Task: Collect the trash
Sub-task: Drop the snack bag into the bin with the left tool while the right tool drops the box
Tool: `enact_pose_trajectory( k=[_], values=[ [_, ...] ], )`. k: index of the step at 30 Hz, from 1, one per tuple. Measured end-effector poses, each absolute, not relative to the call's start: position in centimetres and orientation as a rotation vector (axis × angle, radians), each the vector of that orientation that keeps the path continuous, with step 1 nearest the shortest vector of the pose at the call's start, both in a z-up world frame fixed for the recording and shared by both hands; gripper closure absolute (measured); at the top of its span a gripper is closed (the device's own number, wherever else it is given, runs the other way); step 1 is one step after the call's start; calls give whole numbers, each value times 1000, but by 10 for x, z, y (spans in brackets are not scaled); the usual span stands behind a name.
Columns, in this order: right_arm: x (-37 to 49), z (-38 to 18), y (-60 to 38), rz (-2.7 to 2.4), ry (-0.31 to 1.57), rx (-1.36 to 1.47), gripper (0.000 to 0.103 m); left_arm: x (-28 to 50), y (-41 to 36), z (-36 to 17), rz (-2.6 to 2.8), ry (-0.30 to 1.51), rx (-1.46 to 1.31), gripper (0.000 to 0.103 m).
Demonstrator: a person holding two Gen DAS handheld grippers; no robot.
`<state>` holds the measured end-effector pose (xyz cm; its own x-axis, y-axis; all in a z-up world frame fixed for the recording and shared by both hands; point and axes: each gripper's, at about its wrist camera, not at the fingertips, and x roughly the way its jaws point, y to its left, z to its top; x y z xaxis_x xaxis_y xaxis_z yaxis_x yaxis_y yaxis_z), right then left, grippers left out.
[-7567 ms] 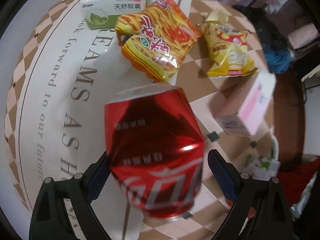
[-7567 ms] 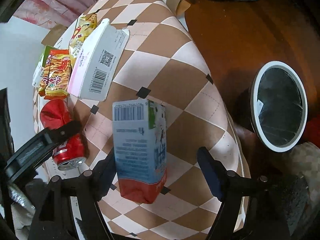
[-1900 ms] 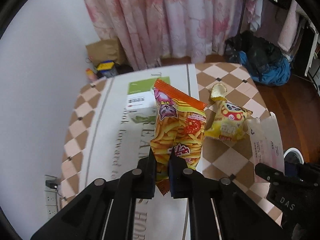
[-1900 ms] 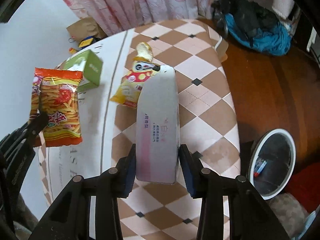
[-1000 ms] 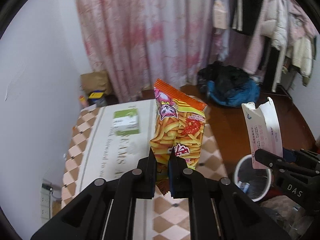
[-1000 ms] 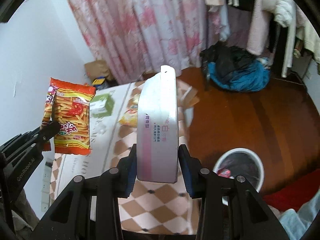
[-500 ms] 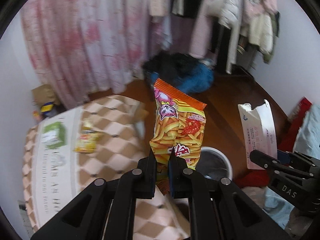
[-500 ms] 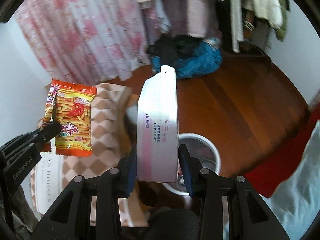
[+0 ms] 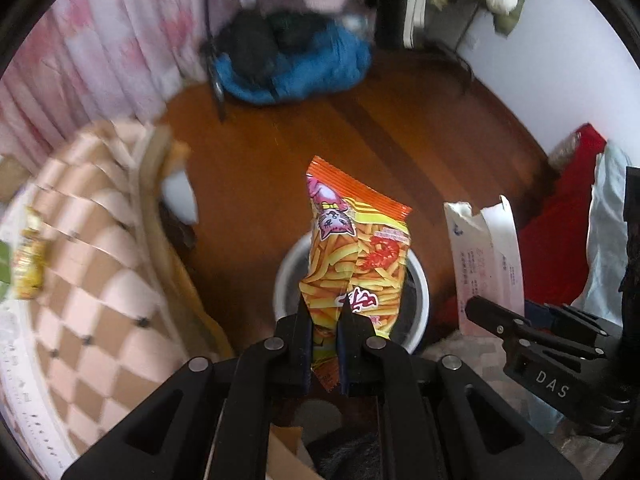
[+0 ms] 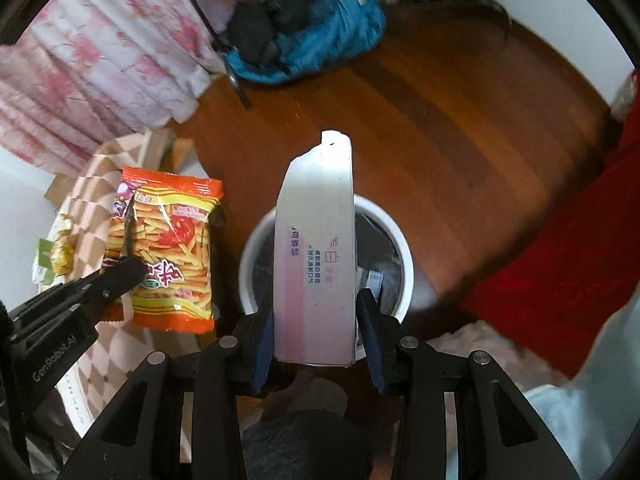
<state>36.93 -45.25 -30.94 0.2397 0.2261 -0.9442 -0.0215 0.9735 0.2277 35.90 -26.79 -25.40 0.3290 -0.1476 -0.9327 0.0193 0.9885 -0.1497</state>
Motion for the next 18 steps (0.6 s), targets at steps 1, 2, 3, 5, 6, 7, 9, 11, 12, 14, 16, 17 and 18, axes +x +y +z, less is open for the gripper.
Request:
enact_pose_trajectory(
  k=[1,2,3,5,6,7,9,11,12,14,16,17,18],
  values=[
    [373,-321,-455,164,1341,195,62,363,-270,-263,-113,1248,-119,96],
    [376,-331,-457,163,1357,203,62,367,-272,-274,-113,1270,-111,96],
    [378,-337,-458,163,1367,205,62,370,-273,-278,-112,1280,-116,96],
    [388,-356,-461,165,1403,238,62,376,-274,-291,-119,1313,-140,95],
    [388,-362,-461,168,1420,249,62,377,-275,-296,-124,1324,-149,95],
    [391,-371,-464,164,1436,259,62,380,-276,-300,-139,1338,-164,95],
    [392,-381,-466,168,1453,272,62,383,-276,-308,-154,1368,-187,94],
    [398,-391,-469,165,1464,301,61,386,-276,-313,-167,1387,-221,93],
    [401,-393,-469,166,1472,308,61,387,-275,-315,-156,1393,-221,91],
    [405,-401,-470,164,1492,325,59,387,-276,-319,-136,1411,-210,70],
    [406,-404,-472,143,1504,321,42,388,-274,-320,-127,1411,-217,26],
    [404,-403,-472,139,1506,325,29,386,-273,-319,-121,1405,-222,16],
    [405,-404,-473,140,1509,332,26,386,-272,-318,-120,1403,-222,16]
  ],
)
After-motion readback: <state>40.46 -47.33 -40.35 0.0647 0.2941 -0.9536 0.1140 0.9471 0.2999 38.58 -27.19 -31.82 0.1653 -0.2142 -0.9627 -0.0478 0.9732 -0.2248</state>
